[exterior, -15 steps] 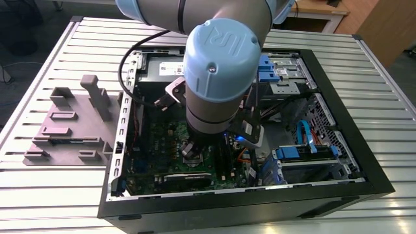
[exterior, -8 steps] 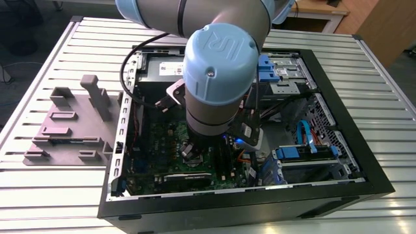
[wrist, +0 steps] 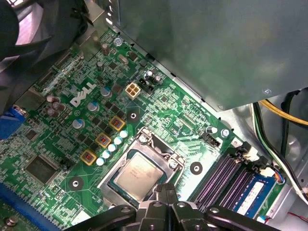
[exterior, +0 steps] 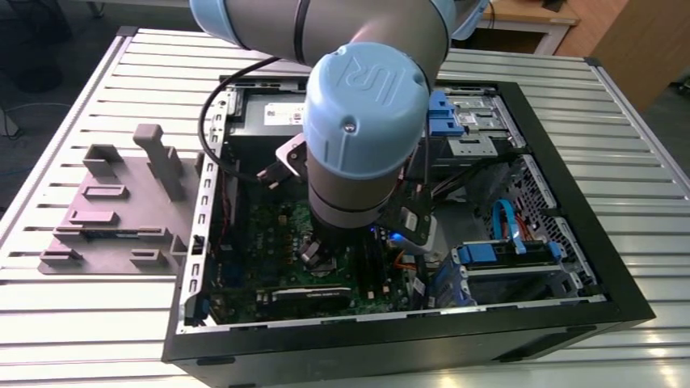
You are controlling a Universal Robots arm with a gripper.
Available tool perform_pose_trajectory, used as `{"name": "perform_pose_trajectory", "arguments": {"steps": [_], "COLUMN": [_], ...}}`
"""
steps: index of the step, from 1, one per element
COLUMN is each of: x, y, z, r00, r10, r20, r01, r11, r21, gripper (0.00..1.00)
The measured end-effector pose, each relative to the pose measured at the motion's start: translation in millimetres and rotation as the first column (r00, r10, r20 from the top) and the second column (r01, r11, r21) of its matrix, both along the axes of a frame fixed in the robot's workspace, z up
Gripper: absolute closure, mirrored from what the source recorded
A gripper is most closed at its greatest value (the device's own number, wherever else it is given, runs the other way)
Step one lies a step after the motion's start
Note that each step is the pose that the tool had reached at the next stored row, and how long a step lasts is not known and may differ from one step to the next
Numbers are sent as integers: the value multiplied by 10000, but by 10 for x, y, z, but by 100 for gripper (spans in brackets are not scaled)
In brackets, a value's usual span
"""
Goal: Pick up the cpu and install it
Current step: 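Install the first cpu locking lever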
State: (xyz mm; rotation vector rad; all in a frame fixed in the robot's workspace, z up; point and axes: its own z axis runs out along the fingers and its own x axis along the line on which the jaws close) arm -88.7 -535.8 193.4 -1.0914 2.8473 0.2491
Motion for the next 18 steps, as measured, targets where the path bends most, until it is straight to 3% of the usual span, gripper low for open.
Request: {"name": "perform_pose_trajectory", "arguments": {"steps": [5, 18], "x": [-1, 0], "y": [-29, -32], "z": [-1, -55], "r00": [10000, 10000], "r10": [-1, -1], "r20": [-1, -4], "r01": [1, 1], "r11": [10000, 10000], "r21": [-3, -7], "gripper": [89, 89]}}
